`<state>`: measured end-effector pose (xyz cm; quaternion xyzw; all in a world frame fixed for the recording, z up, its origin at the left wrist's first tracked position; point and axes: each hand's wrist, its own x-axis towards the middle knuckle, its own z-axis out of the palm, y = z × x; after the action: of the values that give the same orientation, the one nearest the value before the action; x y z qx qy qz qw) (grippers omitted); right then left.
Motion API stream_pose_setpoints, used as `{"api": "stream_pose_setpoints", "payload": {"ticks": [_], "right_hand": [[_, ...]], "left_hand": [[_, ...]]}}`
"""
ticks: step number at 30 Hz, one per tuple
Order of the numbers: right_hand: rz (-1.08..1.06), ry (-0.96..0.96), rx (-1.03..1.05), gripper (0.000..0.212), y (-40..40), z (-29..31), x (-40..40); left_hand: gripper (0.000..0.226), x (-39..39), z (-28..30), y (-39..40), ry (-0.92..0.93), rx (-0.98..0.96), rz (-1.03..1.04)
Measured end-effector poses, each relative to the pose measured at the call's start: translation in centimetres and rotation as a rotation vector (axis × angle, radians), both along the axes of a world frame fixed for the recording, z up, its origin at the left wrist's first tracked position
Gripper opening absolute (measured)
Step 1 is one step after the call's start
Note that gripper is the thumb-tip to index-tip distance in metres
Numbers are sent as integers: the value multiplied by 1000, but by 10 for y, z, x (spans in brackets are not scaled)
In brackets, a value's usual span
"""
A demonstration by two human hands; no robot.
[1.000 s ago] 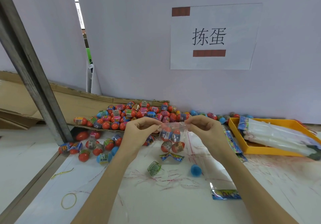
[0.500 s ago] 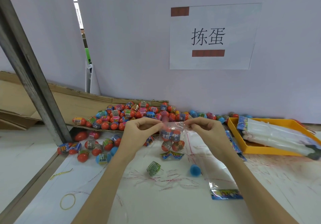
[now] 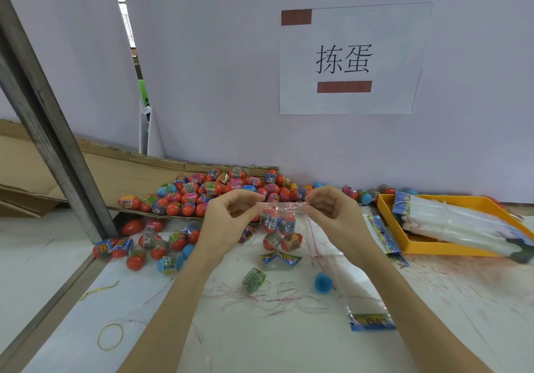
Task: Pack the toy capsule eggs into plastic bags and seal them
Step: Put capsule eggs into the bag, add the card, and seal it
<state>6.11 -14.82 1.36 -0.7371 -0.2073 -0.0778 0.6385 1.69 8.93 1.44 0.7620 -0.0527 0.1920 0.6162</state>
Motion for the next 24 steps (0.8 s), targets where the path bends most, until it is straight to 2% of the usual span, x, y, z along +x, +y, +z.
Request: {"api": "stream_pose_setpoints", "payload": {"ticks": [5,8,11,14,18,24], "right_hand": [[34,9,19,23,5,1,-3],[109,11,40,25,7,6,-7],[152,7,83,26,12,9,-11],[99,67,104,24,12,9,-11],[102,220,41,18,9,6,-9],[114,374,212,19,13,7,-10]], "left_hand": [[38,-3,3,-4,3,171,-91],[24,-6,2,-15,-22,265,-97],[11,-6,1,-24,21,162,-85],[7,-5,0,-26,64,-95,36],[20,-4,2,-24,185,-422,109],[16,-2,5,-16,267,-388,-42]]}}
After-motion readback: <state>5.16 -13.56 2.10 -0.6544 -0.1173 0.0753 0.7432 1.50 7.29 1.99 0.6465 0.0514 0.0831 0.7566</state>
